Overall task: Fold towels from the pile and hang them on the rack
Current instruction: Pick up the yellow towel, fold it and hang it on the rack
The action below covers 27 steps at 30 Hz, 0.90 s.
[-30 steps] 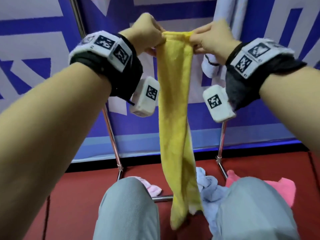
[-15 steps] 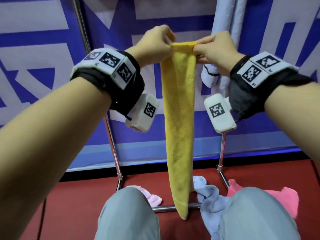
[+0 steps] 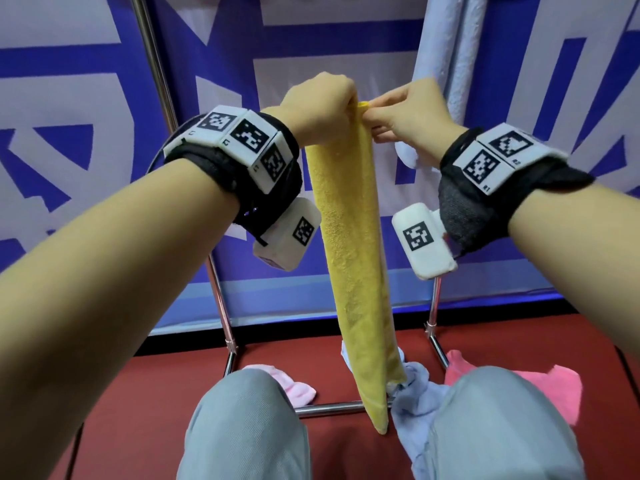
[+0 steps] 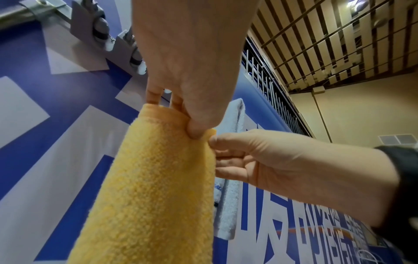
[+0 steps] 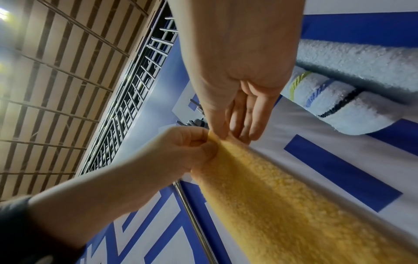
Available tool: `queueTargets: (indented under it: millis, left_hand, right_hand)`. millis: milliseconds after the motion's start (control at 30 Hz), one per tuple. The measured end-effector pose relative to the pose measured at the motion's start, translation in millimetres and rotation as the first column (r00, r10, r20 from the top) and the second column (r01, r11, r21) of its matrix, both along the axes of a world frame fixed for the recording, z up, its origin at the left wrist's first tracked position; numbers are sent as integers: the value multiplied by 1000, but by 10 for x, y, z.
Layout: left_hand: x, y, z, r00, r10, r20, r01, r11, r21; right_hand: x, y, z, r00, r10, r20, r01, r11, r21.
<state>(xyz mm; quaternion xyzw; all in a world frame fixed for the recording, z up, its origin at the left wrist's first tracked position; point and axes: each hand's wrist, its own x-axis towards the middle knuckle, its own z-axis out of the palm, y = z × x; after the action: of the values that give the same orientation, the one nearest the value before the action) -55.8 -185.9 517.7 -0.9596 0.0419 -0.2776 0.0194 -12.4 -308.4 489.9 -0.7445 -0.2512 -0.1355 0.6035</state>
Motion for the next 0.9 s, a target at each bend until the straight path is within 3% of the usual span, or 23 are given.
queueTargets:
  millis: [233,333,533,700,900]
  left_hand:
    - [29,-43,-151,997,8,75,-7,1000,-20]
    - [33,-44,-208,998,4,70,-1,999,-41]
    - [74,-9,-254,993,-50,106,57,996,-64]
    - [134,87,-230,977,-104,186,135,978,-159]
    - [192,167,-159,957,-149,249,203,958,-203]
  right_hand:
    - [20,-56,-477,992,78,-100,-87,992,-88]
    - [36,-58,-770,978,116,-174,-123,992,-29]
    - [18,42,-1356,963,62,-262,-66,998,-7]
    - [-44,118,-1680,972,-61,-225,57,998,-23]
    - [-108,173,-1775,980,0,-200,-12,998,-56]
